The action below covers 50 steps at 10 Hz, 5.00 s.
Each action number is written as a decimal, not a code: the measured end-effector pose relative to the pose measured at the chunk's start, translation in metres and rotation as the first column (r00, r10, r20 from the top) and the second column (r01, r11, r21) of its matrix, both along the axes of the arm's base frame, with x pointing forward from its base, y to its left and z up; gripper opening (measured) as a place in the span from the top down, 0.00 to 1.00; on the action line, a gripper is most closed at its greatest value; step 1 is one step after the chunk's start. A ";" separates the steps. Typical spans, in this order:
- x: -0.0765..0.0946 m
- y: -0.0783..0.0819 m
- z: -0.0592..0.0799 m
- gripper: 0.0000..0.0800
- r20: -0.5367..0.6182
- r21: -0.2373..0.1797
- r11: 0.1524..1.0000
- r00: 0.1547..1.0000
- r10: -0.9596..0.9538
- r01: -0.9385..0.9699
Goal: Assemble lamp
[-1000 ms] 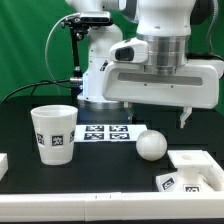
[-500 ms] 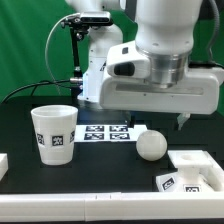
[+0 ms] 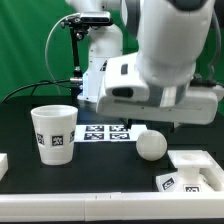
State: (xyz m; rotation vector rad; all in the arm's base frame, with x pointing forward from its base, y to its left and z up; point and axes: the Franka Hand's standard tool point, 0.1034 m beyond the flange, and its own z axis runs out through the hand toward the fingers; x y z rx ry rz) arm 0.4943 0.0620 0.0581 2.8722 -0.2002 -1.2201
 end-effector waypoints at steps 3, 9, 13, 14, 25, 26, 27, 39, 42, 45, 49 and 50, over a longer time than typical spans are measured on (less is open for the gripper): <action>0.006 0.000 0.003 0.13 -0.232 0.021 1.000 0.973 0.005 0.000; 0.004 0.011 -0.015 0.13 -0.181 0.027 0.999 0.983 0.023 -0.019; -0.005 0.010 -0.028 0.13 -0.175 0.057 0.998 0.983 0.049 -0.039; -0.007 0.010 -0.032 0.13 -0.171 0.057 0.998 0.984 0.048 -0.039; 0.001 0.010 -0.021 0.29 -0.141 0.072 0.996 0.988 0.058 -0.048; 0.004 0.011 -0.007 0.29 -0.139 0.074 0.996 0.989 0.059 -0.049; 0.012 0.011 0.008 0.29 -0.110 0.075 0.996 0.992 0.059 -0.051; 0.096 0.025 0.113 0.29 0.649 0.043 0.989 0.757 0.078 -0.139; 0.105 0.025 0.112 0.29 0.787 0.023 0.991 0.614 0.064 -0.133; 0.118 0.028 0.116 0.29 0.904 -0.030 0.984 0.415 0.103 -0.178; 0.116 0.030 0.112 0.29 0.904 -0.029 0.984 0.414 0.101 -0.179; 0.115 0.036 0.108 0.29 0.904 -0.030 0.981 0.413 0.107 -0.189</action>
Offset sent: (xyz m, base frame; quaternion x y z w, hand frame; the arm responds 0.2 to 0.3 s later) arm 0.0000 0.0000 0.0000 0.0000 -0.0650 0.0000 0.9979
